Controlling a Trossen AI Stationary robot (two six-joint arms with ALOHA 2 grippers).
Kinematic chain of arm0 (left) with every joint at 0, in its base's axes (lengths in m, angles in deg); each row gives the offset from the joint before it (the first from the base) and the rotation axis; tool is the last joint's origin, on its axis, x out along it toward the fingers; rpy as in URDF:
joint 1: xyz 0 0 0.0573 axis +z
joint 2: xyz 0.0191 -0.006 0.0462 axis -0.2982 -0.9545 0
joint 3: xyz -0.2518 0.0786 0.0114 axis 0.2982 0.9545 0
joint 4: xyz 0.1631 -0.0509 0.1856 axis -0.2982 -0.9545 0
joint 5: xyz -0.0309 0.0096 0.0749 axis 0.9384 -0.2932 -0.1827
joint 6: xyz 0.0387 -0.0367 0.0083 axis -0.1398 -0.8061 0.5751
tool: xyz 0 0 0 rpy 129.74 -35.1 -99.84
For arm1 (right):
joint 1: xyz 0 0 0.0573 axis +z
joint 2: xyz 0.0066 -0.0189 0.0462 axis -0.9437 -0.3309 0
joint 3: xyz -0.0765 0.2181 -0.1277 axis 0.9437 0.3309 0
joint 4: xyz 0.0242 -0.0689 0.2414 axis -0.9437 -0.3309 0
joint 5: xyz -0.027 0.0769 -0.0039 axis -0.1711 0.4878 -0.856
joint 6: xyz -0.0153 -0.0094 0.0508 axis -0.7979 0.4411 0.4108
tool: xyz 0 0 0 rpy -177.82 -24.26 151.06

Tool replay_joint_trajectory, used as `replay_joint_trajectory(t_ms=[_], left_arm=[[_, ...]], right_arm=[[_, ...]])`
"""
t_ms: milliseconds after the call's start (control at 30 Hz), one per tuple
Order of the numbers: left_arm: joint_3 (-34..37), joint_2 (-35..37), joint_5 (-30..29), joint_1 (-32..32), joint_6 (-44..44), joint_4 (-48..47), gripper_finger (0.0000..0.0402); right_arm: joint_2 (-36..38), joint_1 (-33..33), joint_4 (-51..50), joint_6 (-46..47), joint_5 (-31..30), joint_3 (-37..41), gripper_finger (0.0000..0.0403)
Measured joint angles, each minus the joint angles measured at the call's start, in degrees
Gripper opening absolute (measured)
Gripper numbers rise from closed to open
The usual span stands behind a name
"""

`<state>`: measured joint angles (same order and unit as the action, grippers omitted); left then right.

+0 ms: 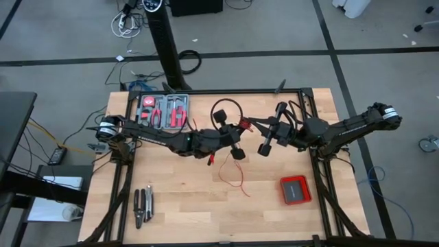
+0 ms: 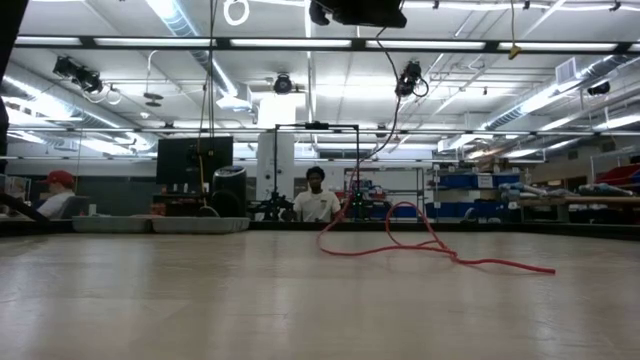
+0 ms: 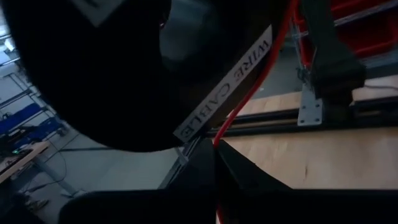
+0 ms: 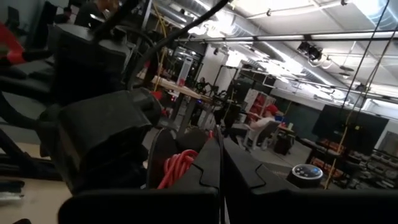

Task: Coil cords
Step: Coil the red wire onto the spool

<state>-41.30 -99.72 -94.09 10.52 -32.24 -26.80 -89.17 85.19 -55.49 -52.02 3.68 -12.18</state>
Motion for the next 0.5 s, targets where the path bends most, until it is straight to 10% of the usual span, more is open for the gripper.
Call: replay_joint_trajectory(t_ms=[500], left_arm=[[0.07, 0.02, 0.6, 0.09, -2.89, -5.75, 0.0]], right_arm=[[0.02, 0.07, 1.09, -1.33, 0.44, 0.02, 0.0]])
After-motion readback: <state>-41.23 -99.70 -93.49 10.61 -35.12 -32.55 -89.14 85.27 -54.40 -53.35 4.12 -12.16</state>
